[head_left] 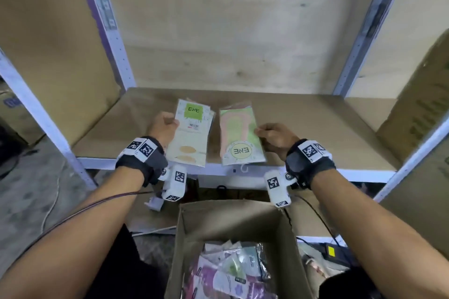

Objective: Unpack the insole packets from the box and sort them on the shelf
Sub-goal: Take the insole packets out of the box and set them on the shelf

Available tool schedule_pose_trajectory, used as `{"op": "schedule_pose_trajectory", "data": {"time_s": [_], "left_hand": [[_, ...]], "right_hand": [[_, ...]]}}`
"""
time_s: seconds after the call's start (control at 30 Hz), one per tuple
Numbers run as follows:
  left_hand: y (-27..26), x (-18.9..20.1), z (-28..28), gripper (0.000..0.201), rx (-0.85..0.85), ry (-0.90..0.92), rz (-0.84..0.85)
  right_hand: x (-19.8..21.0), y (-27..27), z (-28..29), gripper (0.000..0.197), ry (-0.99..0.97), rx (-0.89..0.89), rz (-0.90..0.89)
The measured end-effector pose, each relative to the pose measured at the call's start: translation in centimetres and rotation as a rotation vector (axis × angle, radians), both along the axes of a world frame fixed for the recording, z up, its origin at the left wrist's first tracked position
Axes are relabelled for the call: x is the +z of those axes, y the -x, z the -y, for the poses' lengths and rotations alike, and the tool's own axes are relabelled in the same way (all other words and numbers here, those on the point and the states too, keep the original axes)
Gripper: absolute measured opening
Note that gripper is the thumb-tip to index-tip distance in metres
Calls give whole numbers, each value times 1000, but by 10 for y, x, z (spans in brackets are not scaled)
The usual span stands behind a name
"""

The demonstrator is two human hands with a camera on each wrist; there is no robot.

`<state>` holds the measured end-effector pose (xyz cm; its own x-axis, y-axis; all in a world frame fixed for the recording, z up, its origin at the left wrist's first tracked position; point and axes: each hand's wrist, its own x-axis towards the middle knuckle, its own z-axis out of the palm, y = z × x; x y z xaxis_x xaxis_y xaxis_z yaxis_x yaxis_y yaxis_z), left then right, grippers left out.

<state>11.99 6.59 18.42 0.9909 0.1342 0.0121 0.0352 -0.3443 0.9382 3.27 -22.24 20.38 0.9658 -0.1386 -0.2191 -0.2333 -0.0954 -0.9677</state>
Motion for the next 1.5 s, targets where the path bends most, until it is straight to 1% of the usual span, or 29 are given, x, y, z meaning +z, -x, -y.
{"op": "schedule_pose_trajectory", "data": {"time_s": [0.1, 0.17, 0.23, 0.27, 0.37, 0.43, 0.63, 0.77, 0.8, 0.9, 1.03, 1.1, 1.17, 1.23, 1.3, 1.33, 1.37, 1.43, 1.5], "left_hand": [[-25, -7, -7, 10, 62, -33, -24], [-39, -12, -14, 14, 82, -11, -46], [-51, -15, -21, 22, 61, 22, -92], [-56, -15, -24, 26, 35, 7, -112], [-74, -15, -33, 39, -43, -107, -134], [-88, -15, -40, 43, -61, -159, -121], [-142, -16, -67, 47, -10, -213, -81], [-174, -19, -85, 40, 41, -261, -98], [-191, -26, -93, 38, 60, -296, -115], [-197, -30, -101, 36, 82, -339, -140], [-207, -20, -106, 31, 115, -443, -137], [-212, -15, -106, 29, 111, -496, -146], [-204, -10, -107, 35, 89, -504, -160], [-187, -2, -106, 39, 64, -494, -154], [-161, 10, -104, 42, 37, -487, -117], [-144, 16, -101, 42, 31, -486, -83], [-127, 23, -98, 41, 22, -474, -42], [-91, 34, -87, 31, -19, -423, 27], [-52, 43, -75, 25, -82, -386, 87]], "right_hand": [[-9, -41, -17, 19, 60, -6, -44], [-15, -66, -27, 21, 109, -18, -74], [-22, -91, -35, 21, 130, -14, -93], [-25, -103, -39, 21, 140, -5, -103], [-29, -138, -51, 19, 171, 16, -125], [-29, -157, -60, 19, 177, 20, -133], [-29, -214, -91, 20, 226, 60, -126], [-27, -244, -115, 19, 133, 97, -142], [-34, -262, -125, 22, 108, 110, -163], [-32, -259, -136, 24, 115, 130, -174], [-22, -259, -145, 15, 81, 121, -179], [-20, -259, -146, 15, 132, 132, -192], [-14, -246, -145, 22, 236, 167, -179], [-2, -226, -140, 24, 328, 213, -139], [11, -202, -134, 25, 359, 255, -103], [17, -188, -130, 22, 358, 280, -89], [24, -173, -126, 18, 357, 306, -75], [34, -141, -118, 8, 372, 363, -55], [41, -104, -109, 8, 400, 414, -23]]}}
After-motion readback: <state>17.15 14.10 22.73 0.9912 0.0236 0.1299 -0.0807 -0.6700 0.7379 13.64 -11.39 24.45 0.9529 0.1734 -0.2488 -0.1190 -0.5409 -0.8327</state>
